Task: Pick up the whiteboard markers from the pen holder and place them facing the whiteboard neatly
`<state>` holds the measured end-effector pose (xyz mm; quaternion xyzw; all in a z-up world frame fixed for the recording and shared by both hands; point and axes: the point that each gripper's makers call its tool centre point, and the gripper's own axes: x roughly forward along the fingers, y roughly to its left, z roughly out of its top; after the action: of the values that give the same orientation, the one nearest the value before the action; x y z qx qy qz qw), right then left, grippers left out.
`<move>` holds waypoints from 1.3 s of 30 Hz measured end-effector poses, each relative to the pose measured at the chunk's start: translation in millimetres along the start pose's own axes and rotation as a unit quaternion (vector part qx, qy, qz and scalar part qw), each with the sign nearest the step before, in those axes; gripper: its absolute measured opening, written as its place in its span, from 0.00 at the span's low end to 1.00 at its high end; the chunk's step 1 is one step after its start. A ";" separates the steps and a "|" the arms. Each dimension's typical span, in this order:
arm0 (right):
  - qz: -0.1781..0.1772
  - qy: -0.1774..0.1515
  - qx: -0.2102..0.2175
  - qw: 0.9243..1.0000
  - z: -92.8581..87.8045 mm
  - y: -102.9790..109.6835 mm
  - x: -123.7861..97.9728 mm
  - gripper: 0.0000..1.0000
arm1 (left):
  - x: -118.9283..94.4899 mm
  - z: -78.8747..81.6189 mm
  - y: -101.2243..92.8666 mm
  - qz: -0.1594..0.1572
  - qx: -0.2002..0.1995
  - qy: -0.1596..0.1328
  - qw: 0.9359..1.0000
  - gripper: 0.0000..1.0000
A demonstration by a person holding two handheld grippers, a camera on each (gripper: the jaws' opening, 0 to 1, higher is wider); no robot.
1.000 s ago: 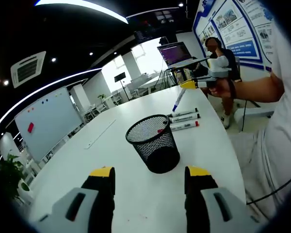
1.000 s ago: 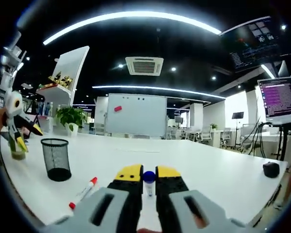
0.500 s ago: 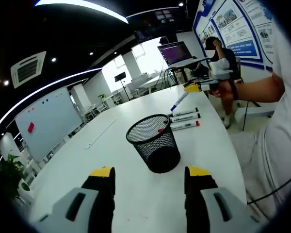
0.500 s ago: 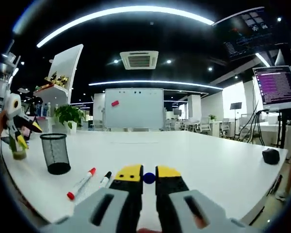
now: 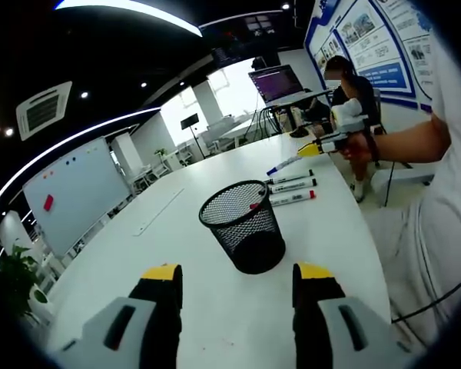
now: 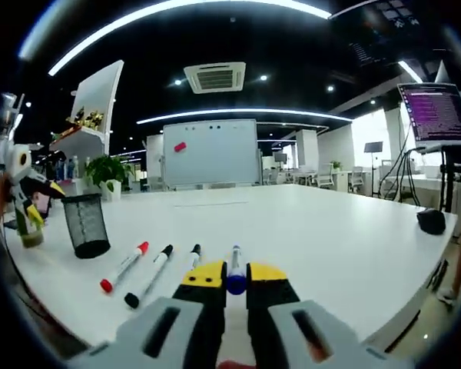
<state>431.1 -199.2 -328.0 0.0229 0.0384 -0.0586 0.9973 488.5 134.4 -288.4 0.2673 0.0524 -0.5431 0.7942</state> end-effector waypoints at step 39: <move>0.027 0.047 -0.063 0.997 -25.7 4.3 8.3 0.11 | 0.1 -1.0 1.2 0.001 -0.002 0.002 1.000 0.60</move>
<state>437.9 -194.6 -354.1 -0.0363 0.0885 -0.0282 0.9950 489.8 135.2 -288.9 0.2670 0.0544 -0.5420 0.7950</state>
